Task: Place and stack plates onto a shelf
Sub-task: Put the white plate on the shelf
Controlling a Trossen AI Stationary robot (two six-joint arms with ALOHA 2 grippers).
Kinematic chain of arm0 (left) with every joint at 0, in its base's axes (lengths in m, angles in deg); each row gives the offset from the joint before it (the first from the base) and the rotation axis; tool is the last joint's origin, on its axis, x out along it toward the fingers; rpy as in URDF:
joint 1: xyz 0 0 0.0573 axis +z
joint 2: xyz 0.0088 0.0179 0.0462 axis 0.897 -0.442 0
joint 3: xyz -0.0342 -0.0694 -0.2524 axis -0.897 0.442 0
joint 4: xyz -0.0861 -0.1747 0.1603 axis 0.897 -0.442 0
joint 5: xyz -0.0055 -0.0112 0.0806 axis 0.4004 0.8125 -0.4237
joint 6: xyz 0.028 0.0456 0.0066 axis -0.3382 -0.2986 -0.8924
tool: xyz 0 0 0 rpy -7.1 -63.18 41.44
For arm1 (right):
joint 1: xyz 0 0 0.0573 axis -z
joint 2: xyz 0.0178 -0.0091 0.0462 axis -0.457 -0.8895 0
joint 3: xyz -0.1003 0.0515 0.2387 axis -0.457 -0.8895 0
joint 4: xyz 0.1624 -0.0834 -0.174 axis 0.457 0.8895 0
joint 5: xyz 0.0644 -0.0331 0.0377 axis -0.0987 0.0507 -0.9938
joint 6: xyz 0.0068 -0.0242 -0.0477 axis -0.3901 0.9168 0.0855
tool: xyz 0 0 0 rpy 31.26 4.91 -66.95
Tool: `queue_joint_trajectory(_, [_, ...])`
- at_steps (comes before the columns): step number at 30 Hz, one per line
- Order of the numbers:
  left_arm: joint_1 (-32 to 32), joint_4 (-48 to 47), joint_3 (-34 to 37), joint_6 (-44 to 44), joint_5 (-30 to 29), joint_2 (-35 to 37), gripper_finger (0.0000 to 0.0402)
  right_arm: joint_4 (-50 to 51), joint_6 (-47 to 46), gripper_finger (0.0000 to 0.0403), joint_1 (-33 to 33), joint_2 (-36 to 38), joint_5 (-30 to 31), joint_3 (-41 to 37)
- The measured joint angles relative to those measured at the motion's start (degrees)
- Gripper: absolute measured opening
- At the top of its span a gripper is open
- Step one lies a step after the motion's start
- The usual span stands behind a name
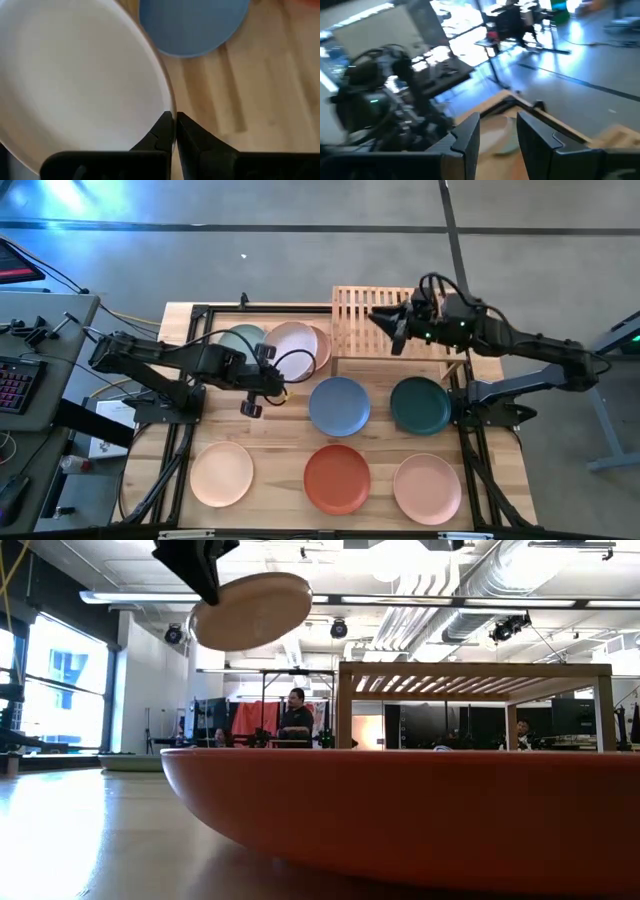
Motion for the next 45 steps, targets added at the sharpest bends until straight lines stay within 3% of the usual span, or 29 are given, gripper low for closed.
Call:
queue_joint_trajectory(9, [1.63, -6.93, -0.22, -5.69, -1.77, -0.59, 0.0001, 5.78, -5.49, 0.0112, -0.15, -1.37, 4.52, 1.32])
queue_joint_trajectory(25, [2.57, -10.52, -0.19, -13.01, -1.67, -4.61, 0.0001, 6.07, -16.19, 0.0112, -2.66, -18.25, 3.94, 1.97])
queue_joint_trajectory(33, [2.53, -9.93, -0.18, -19.26, -5.18, -8.39, 0.0001, 9.01, -18.25, 0.0112, -2.6, -26.57, 1.88, 9.06])
queue_joint_trajectory(38, [2.53, -9.84, -0.13, -18.55, -10.37, -9.6, 0.0001, 15.44, -18.26, 0.0112, -2.52, -31.38, 1.94, 14.84])
queue_joint_trajectory(45, [2.53, -9.28, -0.13, -16.97, -11.13, -9.39, 0.0001, 21.94, -18.26, 0.0112, -2.52, -36.49, 3.81, 22.0])
